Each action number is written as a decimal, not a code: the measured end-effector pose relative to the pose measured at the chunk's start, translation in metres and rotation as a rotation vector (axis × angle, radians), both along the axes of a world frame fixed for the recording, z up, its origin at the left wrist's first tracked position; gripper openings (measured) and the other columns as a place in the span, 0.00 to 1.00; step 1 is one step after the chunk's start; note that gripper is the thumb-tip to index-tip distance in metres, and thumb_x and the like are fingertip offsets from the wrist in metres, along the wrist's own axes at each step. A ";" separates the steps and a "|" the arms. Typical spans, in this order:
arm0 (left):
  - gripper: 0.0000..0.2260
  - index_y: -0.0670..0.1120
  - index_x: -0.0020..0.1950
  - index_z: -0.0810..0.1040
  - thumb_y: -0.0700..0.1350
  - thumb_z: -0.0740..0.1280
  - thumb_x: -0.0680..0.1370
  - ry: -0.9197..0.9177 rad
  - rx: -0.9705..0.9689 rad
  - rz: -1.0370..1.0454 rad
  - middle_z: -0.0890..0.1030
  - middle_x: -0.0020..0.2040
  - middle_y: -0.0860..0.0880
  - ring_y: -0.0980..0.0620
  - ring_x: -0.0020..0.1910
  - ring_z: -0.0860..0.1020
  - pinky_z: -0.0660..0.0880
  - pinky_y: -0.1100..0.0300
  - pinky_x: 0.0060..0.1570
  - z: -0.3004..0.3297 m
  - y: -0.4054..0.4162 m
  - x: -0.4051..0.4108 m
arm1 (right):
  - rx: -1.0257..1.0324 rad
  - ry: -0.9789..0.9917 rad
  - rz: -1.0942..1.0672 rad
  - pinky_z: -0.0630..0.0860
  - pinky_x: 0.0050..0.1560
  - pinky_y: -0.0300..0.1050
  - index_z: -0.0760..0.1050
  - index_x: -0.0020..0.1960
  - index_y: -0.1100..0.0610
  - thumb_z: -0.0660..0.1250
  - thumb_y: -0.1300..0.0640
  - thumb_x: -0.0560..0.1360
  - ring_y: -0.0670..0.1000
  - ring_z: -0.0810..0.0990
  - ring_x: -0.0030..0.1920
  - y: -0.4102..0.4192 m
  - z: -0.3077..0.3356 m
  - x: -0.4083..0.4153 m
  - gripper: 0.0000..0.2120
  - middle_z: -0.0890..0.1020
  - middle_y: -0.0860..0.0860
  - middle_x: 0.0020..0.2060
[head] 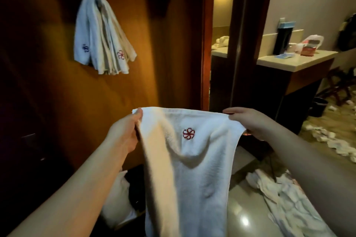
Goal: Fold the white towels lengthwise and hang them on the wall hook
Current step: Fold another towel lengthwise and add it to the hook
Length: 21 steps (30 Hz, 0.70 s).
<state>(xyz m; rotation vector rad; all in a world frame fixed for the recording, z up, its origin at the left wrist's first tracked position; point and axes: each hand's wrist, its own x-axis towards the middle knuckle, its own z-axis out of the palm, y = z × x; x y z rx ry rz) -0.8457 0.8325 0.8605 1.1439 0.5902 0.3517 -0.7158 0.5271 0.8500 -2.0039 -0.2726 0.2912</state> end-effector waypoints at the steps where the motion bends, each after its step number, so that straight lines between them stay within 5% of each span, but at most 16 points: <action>1: 0.06 0.42 0.50 0.79 0.45 0.69 0.80 -0.001 -0.003 -0.006 0.83 0.46 0.46 0.49 0.44 0.82 0.77 0.53 0.42 -0.002 0.006 -0.015 | 0.075 0.034 0.024 0.76 0.49 0.50 0.81 0.59 0.49 0.65 0.61 0.77 0.55 0.83 0.47 0.014 -0.002 -0.015 0.14 0.85 0.58 0.51; 4: 0.08 0.42 0.52 0.79 0.46 0.67 0.81 -0.037 0.008 -0.028 0.84 0.49 0.44 0.48 0.47 0.82 0.76 0.54 0.43 -0.014 0.020 -0.051 | 0.279 0.100 0.112 0.78 0.55 0.54 0.85 0.51 0.51 0.65 0.62 0.78 0.57 0.84 0.51 0.058 -0.008 -0.061 0.12 0.86 0.56 0.49; 8: 0.11 0.40 0.56 0.80 0.44 0.61 0.84 -0.107 0.123 -0.107 0.86 0.52 0.44 0.50 0.48 0.85 0.77 0.58 0.46 -0.020 0.033 -0.095 | 0.376 0.081 0.262 0.71 0.35 0.42 0.85 0.40 0.52 0.62 0.65 0.76 0.53 0.75 0.39 0.111 -0.005 -0.122 0.16 0.79 0.56 0.39; 11: 0.11 0.43 0.56 0.81 0.45 0.61 0.84 -0.114 0.240 -0.158 0.86 0.53 0.45 0.50 0.52 0.84 0.78 0.57 0.52 -0.017 0.043 -0.121 | 0.319 0.027 0.517 0.71 0.36 0.40 0.85 0.45 0.51 0.62 0.63 0.69 0.48 0.75 0.37 0.135 0.008 -0.157 0.15 0.79 0.47 0.35; 15: 0.15 0.45 0.65 0.80 0.51 0.61 0.84 -0.152 0.375 -0.257 0.85 0.58 0.47 0.47 0.60 0.82 0.76 0.50 0.61 -0.010 0.053 -0.146 | 0.039 -0.381 0.588 0.75 0.54 0.39 0.81 0.49 0.42 0.72 0.59 0.75 0.39 0.80 0.49 0.162 0.024 -0.189 0.11 0.82 0.37 0.46; 21: 0.17 0.48 0.60 0.83 0.57 0.67 0.78 -0.243 0.413 -0.275 0.85 0.55 0.45 0.44 0.57 0.82 0.77 0.50 0.57 -0.001 0.054 -0.177 | 0.085 -0.598 0.461 0.70 0.44 0.25 0.79 0.44 0.39 0.73 0.50 0.75 0.33 0.78 0.45 0.193 0.034 -0.226 0.06 0.82 0.36 0.40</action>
